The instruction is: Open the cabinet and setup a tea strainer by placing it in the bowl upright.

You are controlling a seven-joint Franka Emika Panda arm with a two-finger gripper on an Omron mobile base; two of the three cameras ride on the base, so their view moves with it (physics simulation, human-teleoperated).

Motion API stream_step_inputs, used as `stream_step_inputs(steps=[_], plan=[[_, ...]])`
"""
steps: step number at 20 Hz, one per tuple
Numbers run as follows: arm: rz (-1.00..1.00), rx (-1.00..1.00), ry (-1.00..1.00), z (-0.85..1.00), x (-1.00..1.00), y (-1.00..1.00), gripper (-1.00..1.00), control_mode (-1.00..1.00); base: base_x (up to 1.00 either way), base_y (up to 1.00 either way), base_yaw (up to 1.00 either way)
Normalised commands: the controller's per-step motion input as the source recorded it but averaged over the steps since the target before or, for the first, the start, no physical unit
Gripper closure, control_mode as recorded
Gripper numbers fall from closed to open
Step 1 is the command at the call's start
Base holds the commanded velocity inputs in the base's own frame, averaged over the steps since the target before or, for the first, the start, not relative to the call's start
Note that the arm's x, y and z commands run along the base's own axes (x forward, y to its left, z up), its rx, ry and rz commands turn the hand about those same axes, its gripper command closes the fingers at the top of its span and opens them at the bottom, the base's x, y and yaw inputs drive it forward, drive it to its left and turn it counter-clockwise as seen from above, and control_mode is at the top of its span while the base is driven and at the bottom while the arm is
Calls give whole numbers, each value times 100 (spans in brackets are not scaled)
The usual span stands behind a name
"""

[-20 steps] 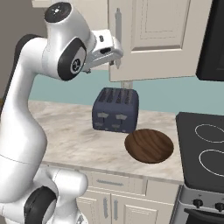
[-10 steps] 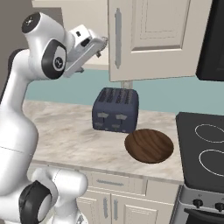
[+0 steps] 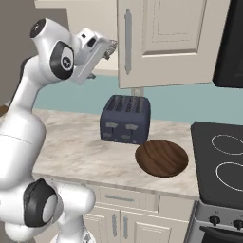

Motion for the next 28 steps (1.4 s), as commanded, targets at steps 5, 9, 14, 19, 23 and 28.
stream_step_inputs(steps=[5,9,14,19,23,28], plan=[[0,-31,28,0,50,0,-100,-100,0,0,0],[0,-33,21,0,40,-6,-100,-100,0,0,0],[0,-24,18,0,27,-31,-100,-100,0,0,0],[0,-14,20,0,4,-49,-100,-100,0,0,0],[0,-13,22,0,0,-37,-100,-100,0,0,0],[-3,-13,19,0,-18,-32,-100,-100,0,0,0]])
